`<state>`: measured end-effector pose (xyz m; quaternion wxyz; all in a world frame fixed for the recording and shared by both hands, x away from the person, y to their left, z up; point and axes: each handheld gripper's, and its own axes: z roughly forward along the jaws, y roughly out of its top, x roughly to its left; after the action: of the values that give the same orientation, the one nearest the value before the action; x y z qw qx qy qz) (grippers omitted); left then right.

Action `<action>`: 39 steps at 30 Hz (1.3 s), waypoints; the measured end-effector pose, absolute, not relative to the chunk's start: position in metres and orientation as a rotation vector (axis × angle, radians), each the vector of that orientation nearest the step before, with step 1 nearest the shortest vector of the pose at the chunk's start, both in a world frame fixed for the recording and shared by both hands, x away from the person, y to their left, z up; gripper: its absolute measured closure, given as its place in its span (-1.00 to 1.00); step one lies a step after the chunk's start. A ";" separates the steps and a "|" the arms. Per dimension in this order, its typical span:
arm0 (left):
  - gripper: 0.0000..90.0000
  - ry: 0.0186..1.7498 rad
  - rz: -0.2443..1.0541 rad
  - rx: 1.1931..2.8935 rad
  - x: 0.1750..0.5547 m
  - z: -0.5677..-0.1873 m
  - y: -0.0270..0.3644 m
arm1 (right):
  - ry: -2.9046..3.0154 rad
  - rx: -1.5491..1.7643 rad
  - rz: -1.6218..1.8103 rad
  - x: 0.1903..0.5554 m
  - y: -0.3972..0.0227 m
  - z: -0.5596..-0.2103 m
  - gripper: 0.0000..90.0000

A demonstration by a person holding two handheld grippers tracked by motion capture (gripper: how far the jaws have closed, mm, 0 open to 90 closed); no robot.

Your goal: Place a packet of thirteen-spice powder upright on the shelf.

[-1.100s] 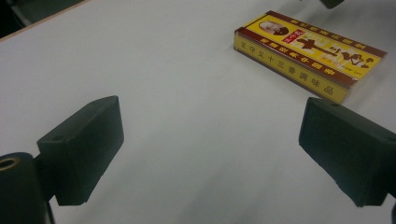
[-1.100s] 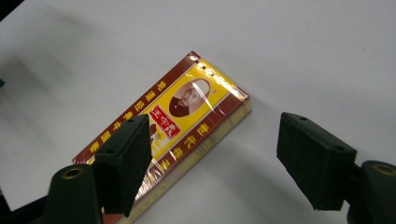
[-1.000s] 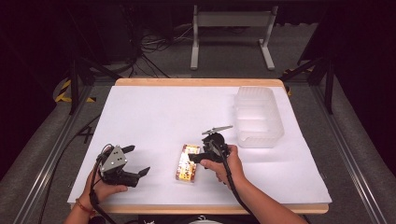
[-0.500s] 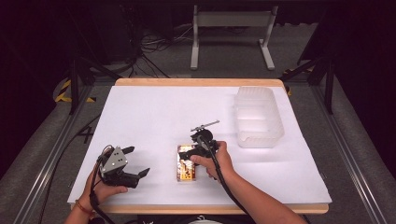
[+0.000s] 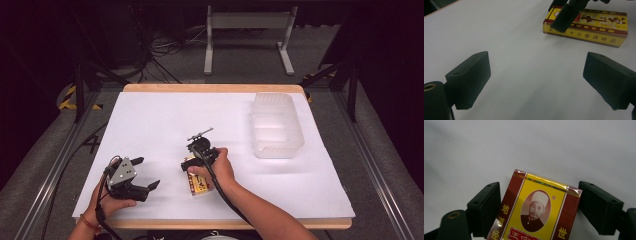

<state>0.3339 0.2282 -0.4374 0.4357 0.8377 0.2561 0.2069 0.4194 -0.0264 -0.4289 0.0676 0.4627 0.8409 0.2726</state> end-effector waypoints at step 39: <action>-0.82 0.628 0.502 2.115 0.336 -0.438 0.222 | 2.575 1.071 0.867 0.400 -0.048 -0.393 -0.28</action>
<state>0.3358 0.2216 -0.4383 0.4255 0.8458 0.2514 0.2007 0.3996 -0.0485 -0.3928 0.1104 0.3645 0.8763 0.2951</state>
